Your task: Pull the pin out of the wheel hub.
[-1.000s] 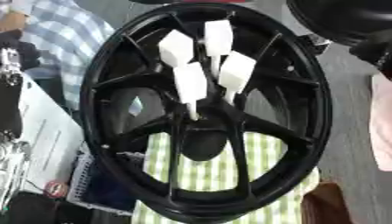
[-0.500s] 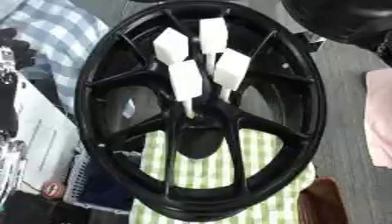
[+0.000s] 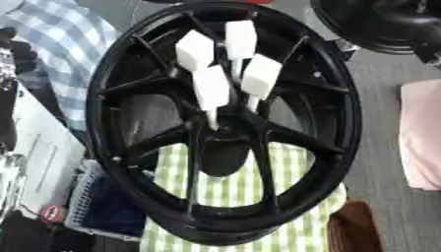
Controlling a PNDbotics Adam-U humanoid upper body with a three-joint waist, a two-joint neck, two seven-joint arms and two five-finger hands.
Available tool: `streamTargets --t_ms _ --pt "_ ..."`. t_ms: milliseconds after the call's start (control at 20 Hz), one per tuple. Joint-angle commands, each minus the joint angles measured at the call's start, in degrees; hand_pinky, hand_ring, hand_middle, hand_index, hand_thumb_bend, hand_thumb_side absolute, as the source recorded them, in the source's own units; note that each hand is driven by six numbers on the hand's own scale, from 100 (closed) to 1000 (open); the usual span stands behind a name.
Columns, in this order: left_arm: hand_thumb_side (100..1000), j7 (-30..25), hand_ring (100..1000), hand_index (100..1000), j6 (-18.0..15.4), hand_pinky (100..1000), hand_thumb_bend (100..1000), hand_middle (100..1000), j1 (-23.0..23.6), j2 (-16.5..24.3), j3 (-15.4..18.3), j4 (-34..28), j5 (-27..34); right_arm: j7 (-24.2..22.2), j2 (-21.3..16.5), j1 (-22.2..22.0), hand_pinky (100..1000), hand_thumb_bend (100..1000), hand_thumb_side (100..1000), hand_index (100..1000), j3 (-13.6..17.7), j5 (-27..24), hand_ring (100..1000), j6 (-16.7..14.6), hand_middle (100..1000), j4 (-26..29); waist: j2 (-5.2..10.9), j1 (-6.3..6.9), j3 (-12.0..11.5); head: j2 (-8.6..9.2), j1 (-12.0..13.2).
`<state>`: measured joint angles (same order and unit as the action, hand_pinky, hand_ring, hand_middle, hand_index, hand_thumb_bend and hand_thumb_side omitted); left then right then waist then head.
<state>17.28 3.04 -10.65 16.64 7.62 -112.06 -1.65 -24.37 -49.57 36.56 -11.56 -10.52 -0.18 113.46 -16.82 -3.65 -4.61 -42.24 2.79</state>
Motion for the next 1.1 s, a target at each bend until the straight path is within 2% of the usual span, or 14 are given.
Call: streamTargets --t_ms 50,100,150,250,350,500,700,750,800,1100 --pt "681 -0.23 658 759 0.01 704 100 589 -0.53 1.42 -0.02 -0.87 0.01 -2.88 -5.34 1.81 903 203 398 780 0.1 1.88 834 -0.4 735 1.13 1.21 0.33 -0.08 0.28 -0.48" --pt "681 -0.38 658 759 0.02 704 100 589 -0.54 1.58 -0.19 -0.85 0.02 -3.72 -6.0 2.28 888 269 406 779 -0.03 2.11 827 -0.36 732 1.13 1.28 0.08 -0.39 0.22 -0.72" --pt "682 -0.56 658 759 0.04 703 100 589 -0.59 1.75 -0.39 -0.83 0.04 -4.59 -7.09 3.28 884 296 415 779 -0.87 2.69 825 -0.18 732 1.13 1.3 -0.15 -0.73 0.22 -0.96" --pt "682 -0.84 659 759 0.05 703 100 589 -0.71 1.94 -0.64 -0.79 0.08 -6.36 -8.35 5.87 882 311 420 780 -3.26 4.26 825 0.68 733 1.13 1.3 -0.47 -1.14 0.25 -1.33" --pt "683 -1.04 659 759 0.05 703 100 589 -0.71 2.1 -0.79 -0.74 0.09 -8.01 -7.62 8.47 882 322 421 782 -5.22 5.86 826 2.0 735 1.09 1.28 -0.72 -1.45 0.29 -1.65" --pt "684 -1.13 659 759 0.06 703 100 589 -0.68 2.31 -0.83 -0.69 0.06 -10.74 -4.97 12.89 882 325 425 783 -7.22 8.57 827 3.53 735 -1.1 1.12 -1.12 -1.77 0.34 -1.92" --pt "686 -1.09 659 759 0.09 703 100 589 -0.64 2.4 -0.81 -0.64 0.01 -14.46 -0.45 18.73 882 319 430 783 -8.85 12.07 826 4.03 735 -6.65 0.77 -1.58 -2.08 0.58 -1.96" --pt "691 -1.06 659 759 0.1 703 100 589 -0.66 2.4 -0.8 -0.64 0.01 -15.43 0.61 19.9 882 184 441 783 -9.12 12.81 826 4.02 735 -8.21 0.71 -1.65 -2.14 0.66 -1.99" --pt "687 -1.06 659 759 0.1 703 100 589 -0.74 2.4 -0.82 -0.65 0.02 -16.39 1.75 21.03 881 320 432 783 -9.31 13.59 826 3.95 735 -9.78 0.55 -1.77 -2.35 0.81 -2.17" --pt "690 -1.15 659 759 0.13 704 100 589 -1.11 2.41 -0.96 -0.72 0.0 -18.09 6.47 24.76 884 335 419 783 -9.95 16.57 828 1.36 735 -17.33 -0.32 -2.35 -3.3 1.32 -3.17"
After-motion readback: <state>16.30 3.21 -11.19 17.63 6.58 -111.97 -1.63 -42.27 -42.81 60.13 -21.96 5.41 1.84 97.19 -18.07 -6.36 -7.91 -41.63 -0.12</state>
